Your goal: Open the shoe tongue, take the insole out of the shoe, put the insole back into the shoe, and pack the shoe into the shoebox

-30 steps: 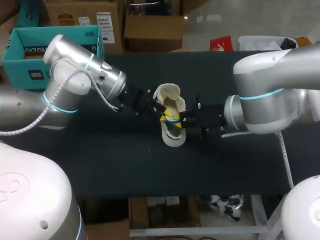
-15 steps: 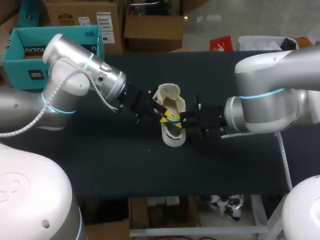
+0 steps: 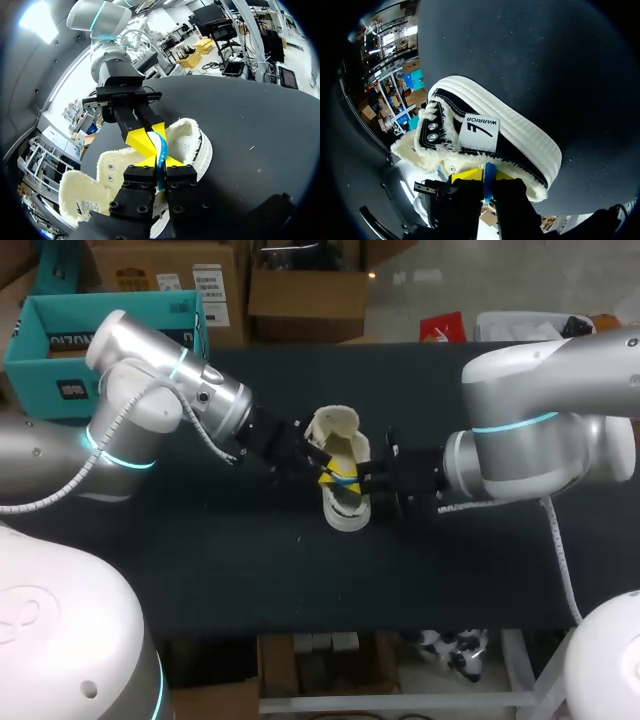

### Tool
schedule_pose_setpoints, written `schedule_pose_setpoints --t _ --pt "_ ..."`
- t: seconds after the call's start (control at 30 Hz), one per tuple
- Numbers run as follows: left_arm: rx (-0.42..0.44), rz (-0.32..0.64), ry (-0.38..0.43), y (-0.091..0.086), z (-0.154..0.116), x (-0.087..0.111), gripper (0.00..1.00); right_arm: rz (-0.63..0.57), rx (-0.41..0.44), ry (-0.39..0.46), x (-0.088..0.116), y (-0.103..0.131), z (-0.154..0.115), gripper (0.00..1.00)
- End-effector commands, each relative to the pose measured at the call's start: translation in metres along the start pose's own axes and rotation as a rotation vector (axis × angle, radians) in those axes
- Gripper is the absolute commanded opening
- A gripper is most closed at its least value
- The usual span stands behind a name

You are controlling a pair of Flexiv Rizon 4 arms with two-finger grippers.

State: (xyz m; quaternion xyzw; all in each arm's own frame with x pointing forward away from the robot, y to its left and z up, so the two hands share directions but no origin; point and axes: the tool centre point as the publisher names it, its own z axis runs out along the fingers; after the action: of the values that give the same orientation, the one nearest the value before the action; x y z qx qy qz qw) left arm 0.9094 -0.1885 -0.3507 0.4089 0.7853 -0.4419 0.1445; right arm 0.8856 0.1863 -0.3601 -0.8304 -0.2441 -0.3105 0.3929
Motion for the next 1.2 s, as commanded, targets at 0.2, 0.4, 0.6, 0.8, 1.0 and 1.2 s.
schedule_pose_setpoints --t 0.2,0.4,0.6,0.8,1.0,1.2 --pt "0.018 0.016 -0.001 -0.008 0.001 0.002 0.0 -0.006 -0.048 -0.03 -0.001 -0.015 -0.003 0.46" --pt "0.022 0.029 0.0 -0.012 0.004 0.002 0.0 -0.009 -0.066 -0.024 -0.005 -0.022 -0.01 0.18" --pt "0.018 0.03 -0.002 -0.013 0.004 0.001 0.0 -0.004 -0.073 -0.017 -0.008 -0.02 -0.013 0.0" --pt "0.031 0.02 0.011 -0.019 0.002 0.001 0.48 0.001 -0.077 -0.029 -0.009 -0.011 -0.006 0.0" --pt "0.058 0.009 0.03 -0.037 -0.018 0.005 1.0 -0.025 -0.111 -0.076 -0.011 -0.006 -0.002 0.0" --pt "0.049 -0.067 0.023 -0.046 -0.041 0.007 1.0 -0.038 -0.153 -0.122 -0.018 -0.005 -0.001 0.0"
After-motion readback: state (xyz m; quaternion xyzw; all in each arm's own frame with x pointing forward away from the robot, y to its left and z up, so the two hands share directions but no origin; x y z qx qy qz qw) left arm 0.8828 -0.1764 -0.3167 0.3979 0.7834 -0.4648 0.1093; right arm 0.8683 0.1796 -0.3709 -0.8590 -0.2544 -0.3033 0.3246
